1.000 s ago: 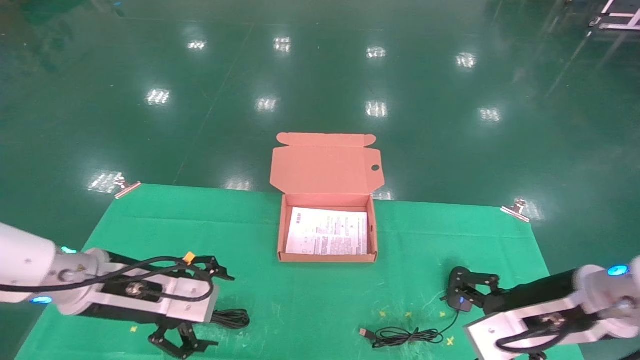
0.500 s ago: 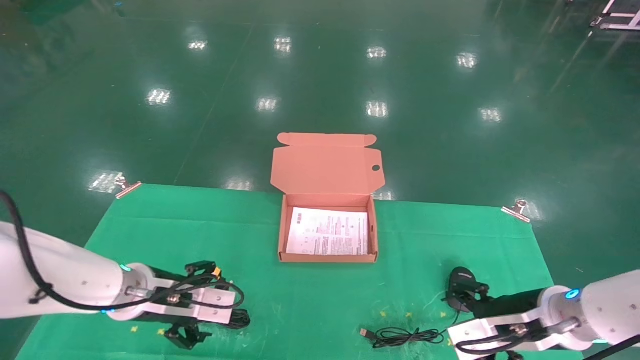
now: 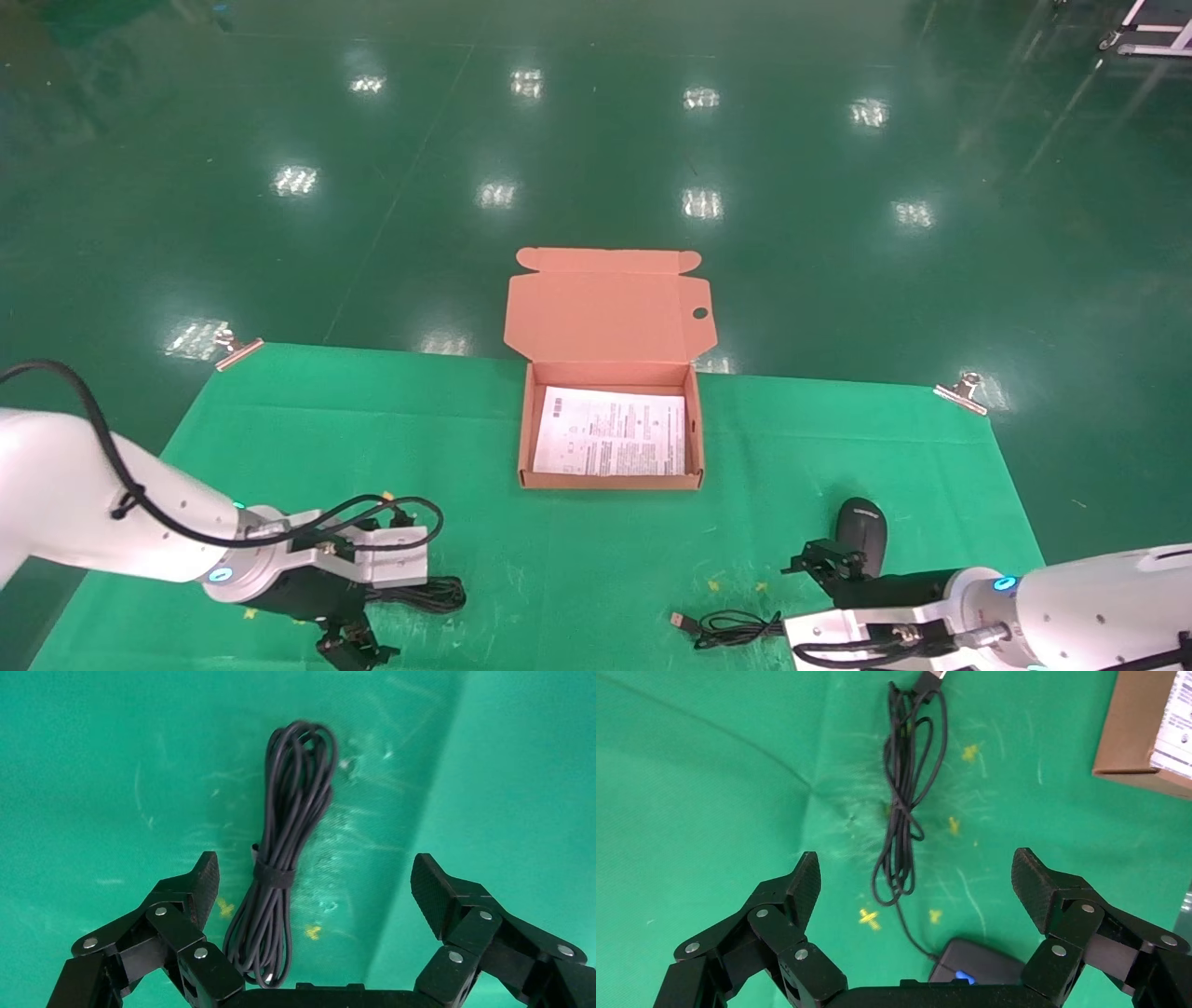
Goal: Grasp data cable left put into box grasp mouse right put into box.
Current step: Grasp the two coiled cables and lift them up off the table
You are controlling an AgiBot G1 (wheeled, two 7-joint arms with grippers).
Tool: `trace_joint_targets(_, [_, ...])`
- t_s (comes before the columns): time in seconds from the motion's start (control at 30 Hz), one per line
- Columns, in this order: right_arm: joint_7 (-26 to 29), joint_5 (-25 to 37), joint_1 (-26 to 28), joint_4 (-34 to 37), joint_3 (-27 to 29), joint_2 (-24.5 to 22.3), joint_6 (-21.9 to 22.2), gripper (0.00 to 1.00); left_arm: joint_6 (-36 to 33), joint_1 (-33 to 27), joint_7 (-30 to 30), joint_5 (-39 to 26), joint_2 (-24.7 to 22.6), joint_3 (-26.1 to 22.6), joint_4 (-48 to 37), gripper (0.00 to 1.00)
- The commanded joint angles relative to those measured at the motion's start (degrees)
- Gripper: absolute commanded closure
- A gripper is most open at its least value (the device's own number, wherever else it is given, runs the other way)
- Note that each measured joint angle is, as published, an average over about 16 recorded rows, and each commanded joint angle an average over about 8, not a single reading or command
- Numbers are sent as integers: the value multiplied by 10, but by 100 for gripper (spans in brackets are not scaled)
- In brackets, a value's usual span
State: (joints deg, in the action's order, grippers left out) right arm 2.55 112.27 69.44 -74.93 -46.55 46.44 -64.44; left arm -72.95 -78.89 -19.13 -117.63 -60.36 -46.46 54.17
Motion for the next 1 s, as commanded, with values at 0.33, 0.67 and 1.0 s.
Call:
trace_joint_targets(0.33, [-27, 18, -8, 67, -10, 45, 42, 0, 58, -10, 61, -9, -33, -2, -115, 0])
trace_joint_targets(0.67, [-49, 20, -5, 122, -11, 68, 65, 100, 87, -18, 81, -9, -42, 2, -159, 100])
trace_joint_targets(1.0, [-49, 18, -5, 122, -10, 68, 66, 100, 87, -18, 81, -9, -42, 1, -159, 100])
